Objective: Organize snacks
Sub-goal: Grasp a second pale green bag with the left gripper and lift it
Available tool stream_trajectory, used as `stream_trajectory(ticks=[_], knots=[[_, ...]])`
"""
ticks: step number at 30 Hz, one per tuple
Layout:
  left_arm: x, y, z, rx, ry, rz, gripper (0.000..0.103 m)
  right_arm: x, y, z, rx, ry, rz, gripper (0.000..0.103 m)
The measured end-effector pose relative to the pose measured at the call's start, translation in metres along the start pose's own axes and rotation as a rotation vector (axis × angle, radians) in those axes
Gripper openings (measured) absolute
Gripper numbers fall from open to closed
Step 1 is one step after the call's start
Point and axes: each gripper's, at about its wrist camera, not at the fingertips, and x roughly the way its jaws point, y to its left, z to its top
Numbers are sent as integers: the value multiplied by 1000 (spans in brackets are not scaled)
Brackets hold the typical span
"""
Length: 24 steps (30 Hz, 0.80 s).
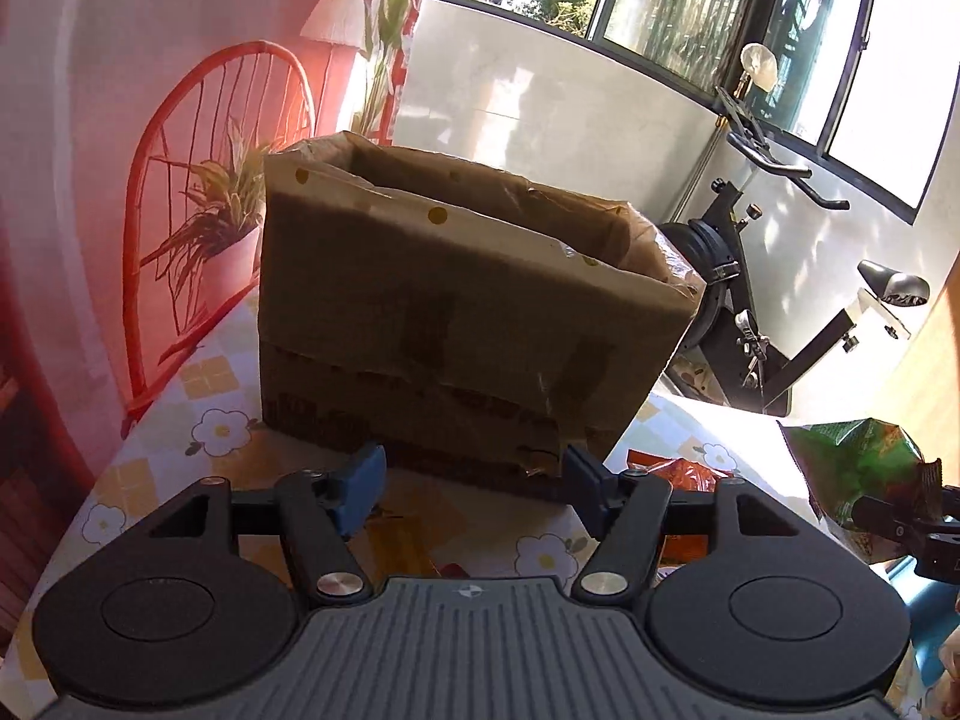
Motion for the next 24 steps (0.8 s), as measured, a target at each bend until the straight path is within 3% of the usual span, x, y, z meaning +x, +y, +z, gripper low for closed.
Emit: stream_trajectory(ticks=[9, 12, 17, 24], knots=[[6, 15, -11, -25, 99, -47, 70, 11, 8, -10, -13, 37, 17, 80], [-6, 17, -27, -3, 177, -74, 70, 12, 9, -15, -11, 48, 33, 80], [-24, 32, -63, 14, 292, -86, 76, 14, 13, -24, -10, 63, 65, 80], [-43, 27, -88, 60, 334, -137, 89, 14, 13, -24, -1, 57, 83, 80]])
